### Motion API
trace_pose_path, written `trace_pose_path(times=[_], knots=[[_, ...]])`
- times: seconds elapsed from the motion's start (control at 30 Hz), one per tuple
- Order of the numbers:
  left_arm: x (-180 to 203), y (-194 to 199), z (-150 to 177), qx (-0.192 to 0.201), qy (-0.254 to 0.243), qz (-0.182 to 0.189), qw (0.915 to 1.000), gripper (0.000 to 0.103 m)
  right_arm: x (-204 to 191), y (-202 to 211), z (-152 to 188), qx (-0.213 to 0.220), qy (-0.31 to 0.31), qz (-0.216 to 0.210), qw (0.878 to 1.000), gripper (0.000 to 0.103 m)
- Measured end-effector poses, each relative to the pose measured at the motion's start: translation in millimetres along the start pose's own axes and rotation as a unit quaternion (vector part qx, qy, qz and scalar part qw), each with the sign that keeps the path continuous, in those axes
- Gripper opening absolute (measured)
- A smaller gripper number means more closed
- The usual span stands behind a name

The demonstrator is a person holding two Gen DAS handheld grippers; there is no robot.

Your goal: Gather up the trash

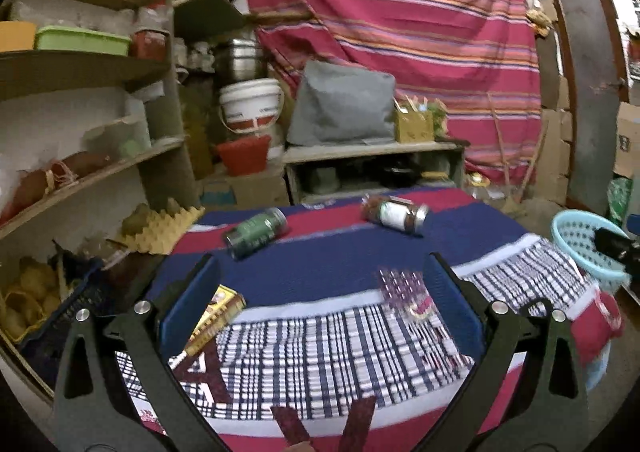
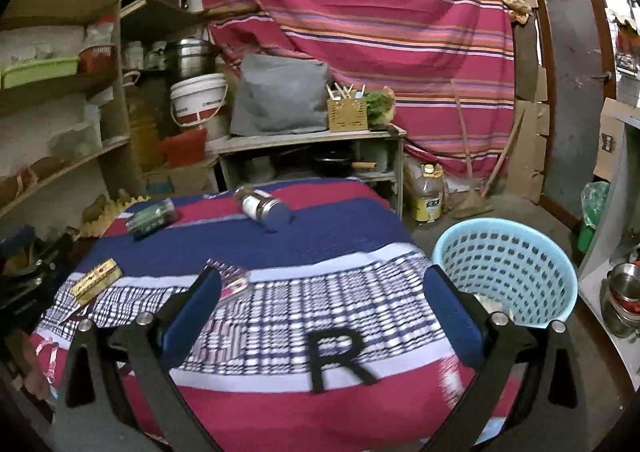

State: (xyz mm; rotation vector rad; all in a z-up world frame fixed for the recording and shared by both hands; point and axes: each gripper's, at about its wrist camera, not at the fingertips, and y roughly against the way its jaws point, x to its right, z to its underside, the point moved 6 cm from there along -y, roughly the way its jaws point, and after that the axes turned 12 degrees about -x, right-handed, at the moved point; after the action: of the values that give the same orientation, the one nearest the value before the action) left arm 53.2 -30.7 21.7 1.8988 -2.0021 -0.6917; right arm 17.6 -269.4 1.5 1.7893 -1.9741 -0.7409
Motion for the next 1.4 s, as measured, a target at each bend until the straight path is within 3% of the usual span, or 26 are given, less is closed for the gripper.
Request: trace_pose_path(times=[0.2, 0.57, 0.93, 1.4], knots=[[-2.9, -6.1, 11.9, -0.01, 0.012, 0.018, 0.9997, 0.098, -34.1, 2.9, 10.4, 0.007, 0.025, 0.021, 0.999, 0.098], [-6.0, -38.4, 24.0, -0.055, 0.035, 0.041, 0.997, 0.098, -43.7, -13.2, 19.2, 0.002, 0.013, 0.04, 0.999, 0.098], [-4.0, -38.5, 25.5, -0.048, 0.019, 0.022, 0.9984, 0.098, -48.6, -20.6, 14.4, 0.014, 0.027, 0.05, 0.998, 0.098], [-8.0, -39.1, 26.9, -0.053, 0.033, 0.026, 0.9977, 0.098, -48.6, -18.5, 10.7, 0.022, 0.028, 0.051, 0.998, 0.098]])
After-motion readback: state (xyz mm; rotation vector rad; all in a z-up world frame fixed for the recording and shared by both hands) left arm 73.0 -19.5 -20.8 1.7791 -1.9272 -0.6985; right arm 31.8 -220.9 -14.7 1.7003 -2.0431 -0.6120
